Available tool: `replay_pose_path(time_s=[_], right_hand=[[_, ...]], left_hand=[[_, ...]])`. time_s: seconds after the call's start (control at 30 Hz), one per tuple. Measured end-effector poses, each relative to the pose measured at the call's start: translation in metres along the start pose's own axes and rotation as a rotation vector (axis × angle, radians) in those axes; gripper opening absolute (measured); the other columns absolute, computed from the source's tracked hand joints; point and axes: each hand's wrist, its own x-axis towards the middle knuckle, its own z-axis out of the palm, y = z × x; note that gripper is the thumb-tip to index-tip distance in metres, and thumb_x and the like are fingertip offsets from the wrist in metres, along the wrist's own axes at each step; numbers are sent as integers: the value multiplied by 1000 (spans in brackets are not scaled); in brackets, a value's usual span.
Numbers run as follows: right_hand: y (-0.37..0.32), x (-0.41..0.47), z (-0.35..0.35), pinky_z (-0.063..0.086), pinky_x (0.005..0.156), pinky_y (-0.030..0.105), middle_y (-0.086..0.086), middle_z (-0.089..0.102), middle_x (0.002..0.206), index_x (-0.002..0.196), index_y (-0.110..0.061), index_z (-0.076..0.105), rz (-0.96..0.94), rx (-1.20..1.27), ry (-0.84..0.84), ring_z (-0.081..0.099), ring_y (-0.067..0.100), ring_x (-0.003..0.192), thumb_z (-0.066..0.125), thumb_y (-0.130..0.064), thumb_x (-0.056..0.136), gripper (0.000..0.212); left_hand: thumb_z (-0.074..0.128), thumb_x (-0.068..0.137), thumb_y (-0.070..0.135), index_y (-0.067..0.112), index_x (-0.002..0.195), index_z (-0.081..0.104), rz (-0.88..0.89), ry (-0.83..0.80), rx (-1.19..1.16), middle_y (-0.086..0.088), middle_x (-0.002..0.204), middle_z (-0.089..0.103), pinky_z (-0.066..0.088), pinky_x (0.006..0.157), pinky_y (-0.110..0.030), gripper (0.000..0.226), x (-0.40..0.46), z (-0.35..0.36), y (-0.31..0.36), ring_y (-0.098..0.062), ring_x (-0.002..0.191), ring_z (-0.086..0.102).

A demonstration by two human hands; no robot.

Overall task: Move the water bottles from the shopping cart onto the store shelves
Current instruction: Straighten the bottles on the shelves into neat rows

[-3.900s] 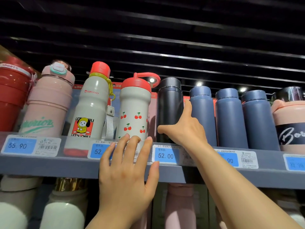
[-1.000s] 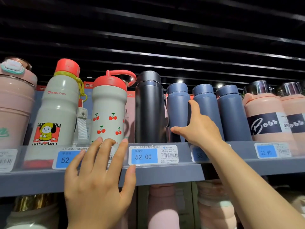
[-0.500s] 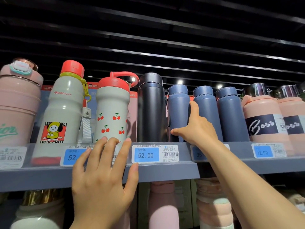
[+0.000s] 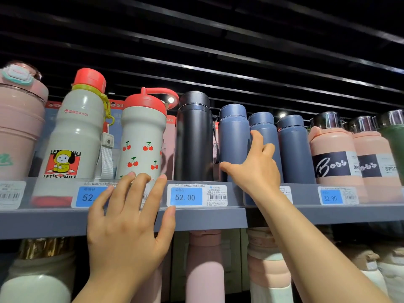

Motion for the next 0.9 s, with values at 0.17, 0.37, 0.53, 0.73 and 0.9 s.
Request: replay_pose_path(time_s=[0.17,0.37,0.53,0.73,0.9], right_hand=[[0,3,1,43,78,39,9,57,119,147,-31,3,59,-64,-64,56,34,106,63,-56,77,96],[-1,2,-3,39,68,35,5,59,104,146,-30,6,82,-11,-77,53,29,85,67,-50,77,95],[-3,-1,-3,46,84,43,11,44,133,148,-32,1,93,-60,-97,51,35,117,66,-79,62,116],[0,-4,-6,37,68,33,0,57,89,149,-32,-4,25,-44,-99,52,27,82,59,-52,81,95],[2,-3,-5,42,75,36,8,57,117,147,-32,0,54,-15,-73,56,30,99,66,-58,73,103]], left_hand=[[39,92,39,11,126,64,7,3,-2,-14,121,63,38,92,-52,51,-1,1,-1,-36,118,55],[39,93,40,11,126,64,2,10,-1,-14,120,64,38,93,-51,51,0,1,-2,-35,118,55],[39,92,39,12,126,65,7,19,-7,-13,119,64,38,93,-51,51,-1,1,-1,-35,118,55],[39,91,40,11,125,65,3,-16,-18,-13,120,63,36,94,-51,52,1,-1,-1,-35,120,53],[39,91,40,12,126,64,-1,-27,-18,-13,121,63,35,94,-51,51,1,-2,0,-35,120,52]])
